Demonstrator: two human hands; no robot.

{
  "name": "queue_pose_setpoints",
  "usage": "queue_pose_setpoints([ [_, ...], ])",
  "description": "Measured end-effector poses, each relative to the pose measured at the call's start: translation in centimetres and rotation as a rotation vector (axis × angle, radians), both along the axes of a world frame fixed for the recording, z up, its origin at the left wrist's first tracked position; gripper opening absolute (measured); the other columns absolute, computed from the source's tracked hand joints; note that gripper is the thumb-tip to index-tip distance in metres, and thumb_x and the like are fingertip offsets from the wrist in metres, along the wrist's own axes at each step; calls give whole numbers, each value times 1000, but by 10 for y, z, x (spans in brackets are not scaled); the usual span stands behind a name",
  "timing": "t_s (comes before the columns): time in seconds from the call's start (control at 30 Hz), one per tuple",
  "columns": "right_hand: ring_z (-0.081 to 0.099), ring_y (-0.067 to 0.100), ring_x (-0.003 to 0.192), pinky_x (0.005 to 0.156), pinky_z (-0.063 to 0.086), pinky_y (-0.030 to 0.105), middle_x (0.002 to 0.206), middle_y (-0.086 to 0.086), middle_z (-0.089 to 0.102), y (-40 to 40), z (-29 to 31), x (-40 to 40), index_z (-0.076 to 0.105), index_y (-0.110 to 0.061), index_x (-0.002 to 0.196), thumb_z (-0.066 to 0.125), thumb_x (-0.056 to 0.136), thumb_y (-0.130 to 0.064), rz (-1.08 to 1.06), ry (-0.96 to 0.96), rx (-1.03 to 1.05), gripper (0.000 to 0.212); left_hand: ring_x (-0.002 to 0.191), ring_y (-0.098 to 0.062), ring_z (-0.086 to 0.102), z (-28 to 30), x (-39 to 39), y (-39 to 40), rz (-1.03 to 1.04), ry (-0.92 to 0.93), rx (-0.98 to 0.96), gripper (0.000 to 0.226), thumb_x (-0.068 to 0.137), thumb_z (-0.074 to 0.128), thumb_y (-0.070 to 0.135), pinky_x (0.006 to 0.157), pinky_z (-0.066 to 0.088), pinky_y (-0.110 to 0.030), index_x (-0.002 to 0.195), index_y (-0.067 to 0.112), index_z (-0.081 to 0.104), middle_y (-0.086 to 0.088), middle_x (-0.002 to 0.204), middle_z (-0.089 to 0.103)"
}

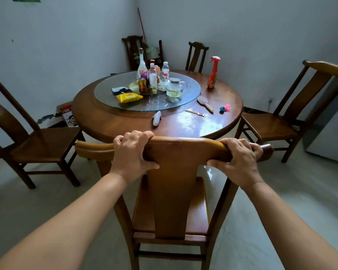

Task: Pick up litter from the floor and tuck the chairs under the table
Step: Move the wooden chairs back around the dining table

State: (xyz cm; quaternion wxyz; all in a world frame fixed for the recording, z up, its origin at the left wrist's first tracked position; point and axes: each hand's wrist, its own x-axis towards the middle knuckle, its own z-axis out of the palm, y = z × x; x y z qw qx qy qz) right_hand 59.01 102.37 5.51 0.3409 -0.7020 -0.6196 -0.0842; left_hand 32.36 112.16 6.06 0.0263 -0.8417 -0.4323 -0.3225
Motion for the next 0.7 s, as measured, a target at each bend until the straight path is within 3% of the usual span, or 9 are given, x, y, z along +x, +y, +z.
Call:
queue_pose_setpoints([
  [0.23,47,22,108,92,15,29,103,-3,61,5,5,20,59,-19,105,80,62,-42,142,-10,-91,53,97,-32,55,-23,12,-46,165,-25,41,75,51,86,45,91,34,-52,113,20,52,-8,104,61],
  [0.33,43,20,107,96,19,36,98,-9,53,-14,-7,40,59,-20,104,81,63,-38,134,51,-125,50,94,-32,57,-28,37,-62,160,10,65,75,47,88,41,88,37,-50,111,19,55,-8,101,61],
  [0.4,42,19,104,92,19,33,96,-10,50,-32,-18,49,59,-20,102,82,61,-37,93,85,-107,50,93,-31,58,-32,49,-68,119,44,86,77,45,88,41,86,38,-49,110,20,55,-7,100,62],
  [0.5,48,22,102,86,15,25,95,-8,56,-42,-34,36,60,-21,100,80,60,-44,56,98,-66,51,93,-33,58,-41,35,-63,80,47,97,79,47,88,43,86,39,-52,112,21,49,-9,102,62],
  [0.6,50,22,102,90,15,27,100,-2,63,-36,-43,4,60,-22,99,67,61,-54,48,106,-47,51,95,-34,57,-47,6,-51,65,25,71,75,54,83,49,87,39,-54,113,20,47,-12,103,61],
  [0.7,52,24,102,90,16,28,101,-1,65,-25,-46,-4,60,-22,99,65,62,-54,35,106,-1,50,96,-35,56,-45,0,-38,60,42,55,73,55,76,52,87,39,-54,114,18,48,-13,103,61],
])
